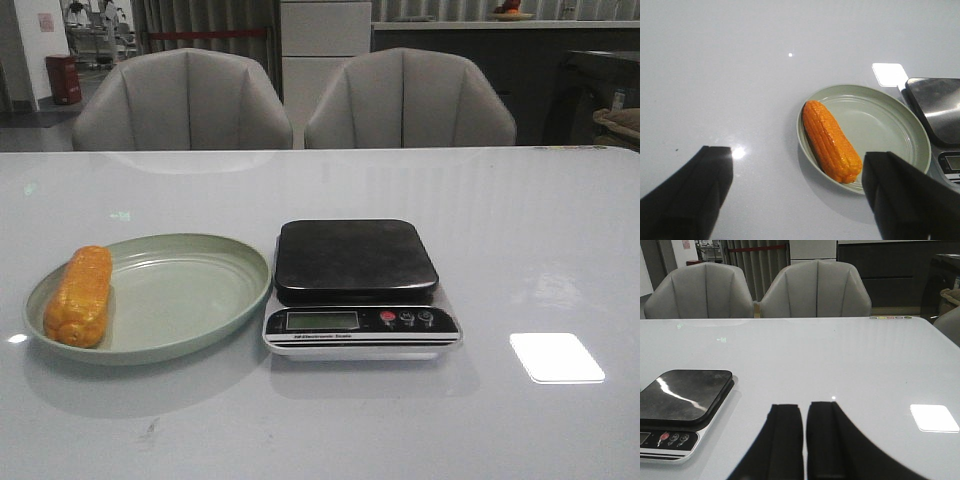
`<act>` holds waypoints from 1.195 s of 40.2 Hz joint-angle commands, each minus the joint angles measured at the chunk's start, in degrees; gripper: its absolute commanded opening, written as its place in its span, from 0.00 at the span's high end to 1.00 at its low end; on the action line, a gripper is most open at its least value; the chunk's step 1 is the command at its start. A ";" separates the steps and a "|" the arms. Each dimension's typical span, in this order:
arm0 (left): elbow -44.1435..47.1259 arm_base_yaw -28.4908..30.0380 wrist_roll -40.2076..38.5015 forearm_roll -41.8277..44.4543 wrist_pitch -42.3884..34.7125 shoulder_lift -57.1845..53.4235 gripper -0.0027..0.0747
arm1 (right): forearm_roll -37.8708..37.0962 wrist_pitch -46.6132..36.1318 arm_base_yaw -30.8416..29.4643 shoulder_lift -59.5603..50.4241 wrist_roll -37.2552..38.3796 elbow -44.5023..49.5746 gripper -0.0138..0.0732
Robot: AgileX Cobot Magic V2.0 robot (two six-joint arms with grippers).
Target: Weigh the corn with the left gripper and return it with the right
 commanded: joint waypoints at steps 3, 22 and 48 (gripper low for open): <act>-6.38 -0.47 -0.39 -3.63 -1.50 9.45 0.15 | -0.67 -4.48 -0.10 -1.08 -0.04 0.19 0.61; -24.11 -6.29 -0.39 -9.28 3.88 39.71 0.15 | -0.67 -4.48 -0.10 -1.08 -0.04 0.19 0.61; -33.79 -8.32 -4.57 -10.50 8.35 59.12 0.15 | -0.67 -4.48 -0.10 -1.08 -0.04 0.19 0.61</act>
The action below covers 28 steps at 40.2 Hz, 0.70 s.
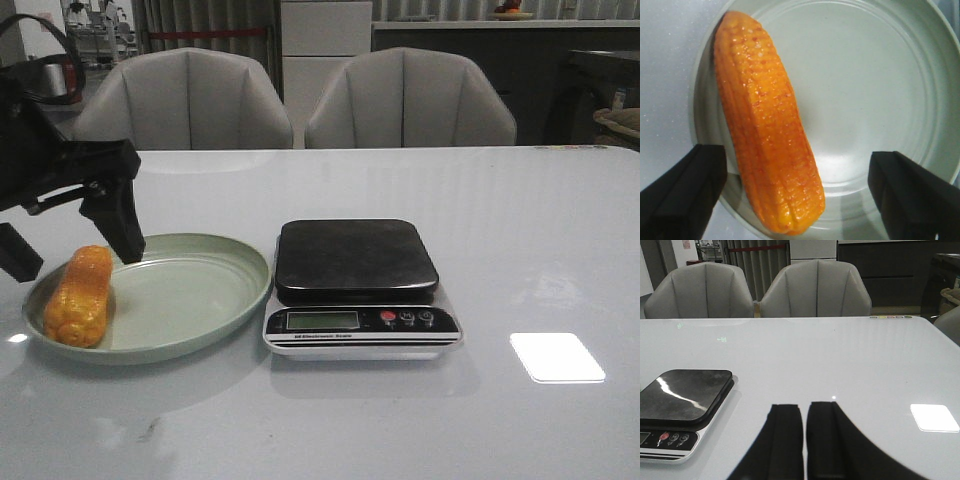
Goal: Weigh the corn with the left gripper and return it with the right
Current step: 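Lower the left gripper over the corn cob on the green plate and close it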
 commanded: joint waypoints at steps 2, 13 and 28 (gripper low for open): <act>-2.55 -0.28 -0.71 -2.28 -0.92 -0.10 0.16 | -0.67 -4.48 -0.10 -1.08 -0.13 0.19 0.61; -3.08 -0.28 -0.71 -3.32 -0.44 3.56 0.31 | -0.67 -4.48 -0.10 -1.08 -0.13 0.19 0.61; -9.71 -1.21 0.89 -3.55 1.95 4.02 0.81 | -0.67 -4.48 -0.10 -1.08 -0.13 0.19 0.61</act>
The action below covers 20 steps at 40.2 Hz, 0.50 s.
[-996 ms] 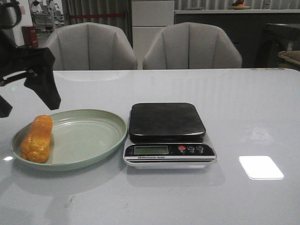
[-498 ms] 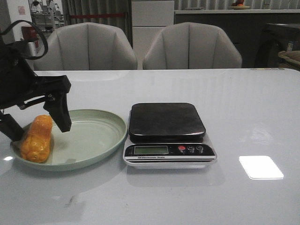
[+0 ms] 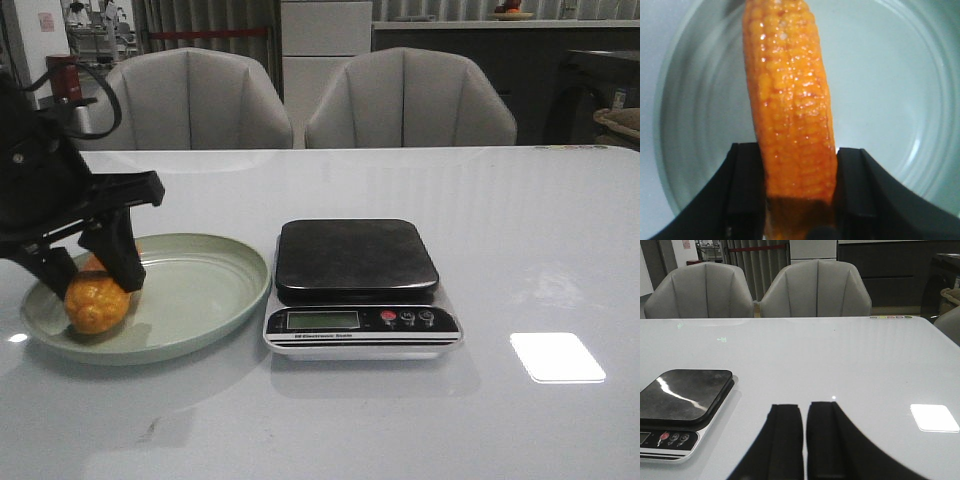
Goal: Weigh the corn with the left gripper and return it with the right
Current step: 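Lower the left gripper over the corn cob on the green plate and close it, then lift the corn with the left gripper and lower it onto the scale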
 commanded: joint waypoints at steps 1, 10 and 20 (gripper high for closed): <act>-5.47 -1.46 0.89 -1.46 1.03 -2.38 0.81 | -0.67 -4.48 -0.10 -1.08 -0.13 0.19 0.61; -14.83 -9.64 0.92 -1.46 0.77 -2.26 0.81 | -0.67 -4.48 -0.10 -1.08 -0.13 0.19 0.61; -21.44 -16.25 0.92 -4.54 -0.04 2.71 0.81 | -0.67 -4.48 -0.10 -1.08 -0.13 0.19 0.61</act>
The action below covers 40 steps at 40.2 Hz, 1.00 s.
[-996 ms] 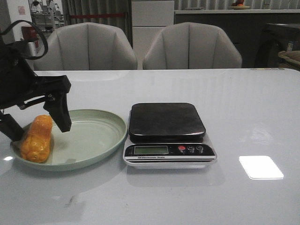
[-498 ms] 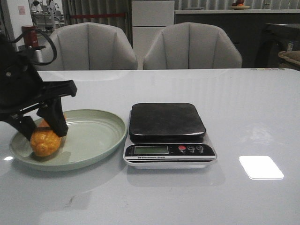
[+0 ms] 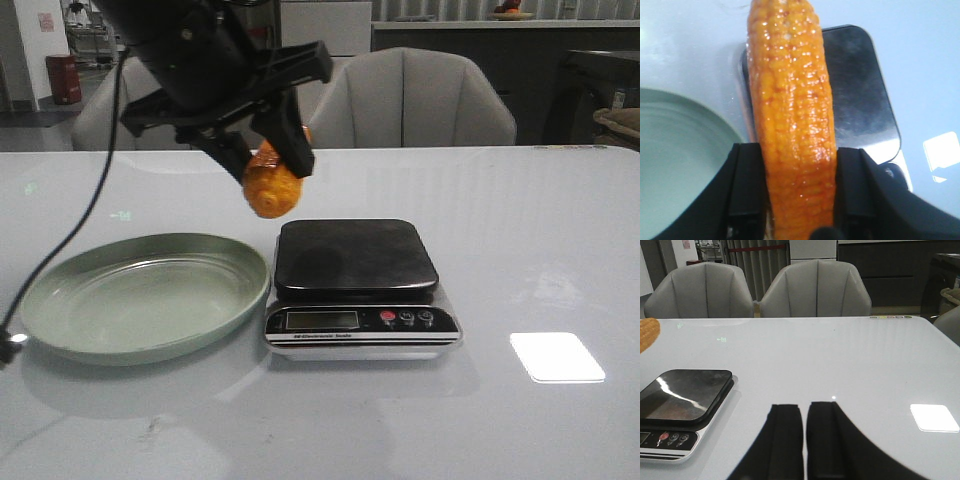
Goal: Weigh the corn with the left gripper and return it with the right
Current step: 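Lift the corn with the left gripper and lower it onto the scale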
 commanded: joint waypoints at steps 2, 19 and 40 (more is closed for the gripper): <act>-4.70 -1.91 0.13 -3.89 -0.91 1.26 0.81 | -0.67 -4.48 -0.10 -1.08 -0.13 0.19 0.61; -7.93 -4.22 0.13 -7.06 -1.35 7.88 0.41 | -0.67 -4.48 -0.10 -1.13 -0.13 0.19 0.61; -7.82 -4.22 0.02 -1.46 -2.15 2.96 0.21 | -0.67 -4.48 -0.10 -1.13 -0.13 0.19 0.61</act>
